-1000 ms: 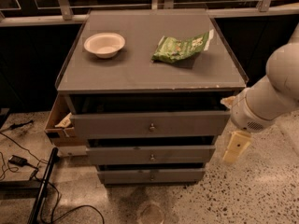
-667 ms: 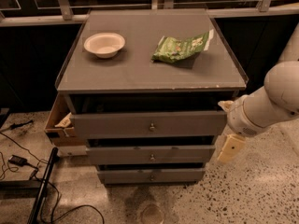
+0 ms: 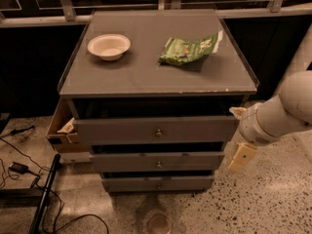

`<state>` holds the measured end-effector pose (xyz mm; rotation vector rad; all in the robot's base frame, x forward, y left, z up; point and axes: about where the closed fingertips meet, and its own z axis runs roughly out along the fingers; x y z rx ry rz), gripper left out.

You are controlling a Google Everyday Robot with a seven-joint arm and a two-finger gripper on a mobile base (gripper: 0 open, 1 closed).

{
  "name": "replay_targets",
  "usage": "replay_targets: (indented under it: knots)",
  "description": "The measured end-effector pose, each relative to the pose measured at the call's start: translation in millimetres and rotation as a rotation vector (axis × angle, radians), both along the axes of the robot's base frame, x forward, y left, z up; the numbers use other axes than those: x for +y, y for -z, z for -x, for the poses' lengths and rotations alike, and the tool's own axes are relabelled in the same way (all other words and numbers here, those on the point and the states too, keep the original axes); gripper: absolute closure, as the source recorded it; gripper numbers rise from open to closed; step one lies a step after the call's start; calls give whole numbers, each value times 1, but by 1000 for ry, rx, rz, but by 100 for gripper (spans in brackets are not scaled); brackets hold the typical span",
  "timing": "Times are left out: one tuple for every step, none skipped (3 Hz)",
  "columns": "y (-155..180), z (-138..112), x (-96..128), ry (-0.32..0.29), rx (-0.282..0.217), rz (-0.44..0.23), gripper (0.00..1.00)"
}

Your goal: Open top drawer

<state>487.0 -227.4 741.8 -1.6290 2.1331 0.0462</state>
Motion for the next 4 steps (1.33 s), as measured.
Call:
replay_targets:
  knots:
    - [13, -8, -1, -12, -35, -37, 0]
    - [26, -21, 6, -38, -60, -82, 0]
    - [34, -36, 15, -58, -75, -116, 0]
    - [41, -50, 27, -82, -80, -134, 0]
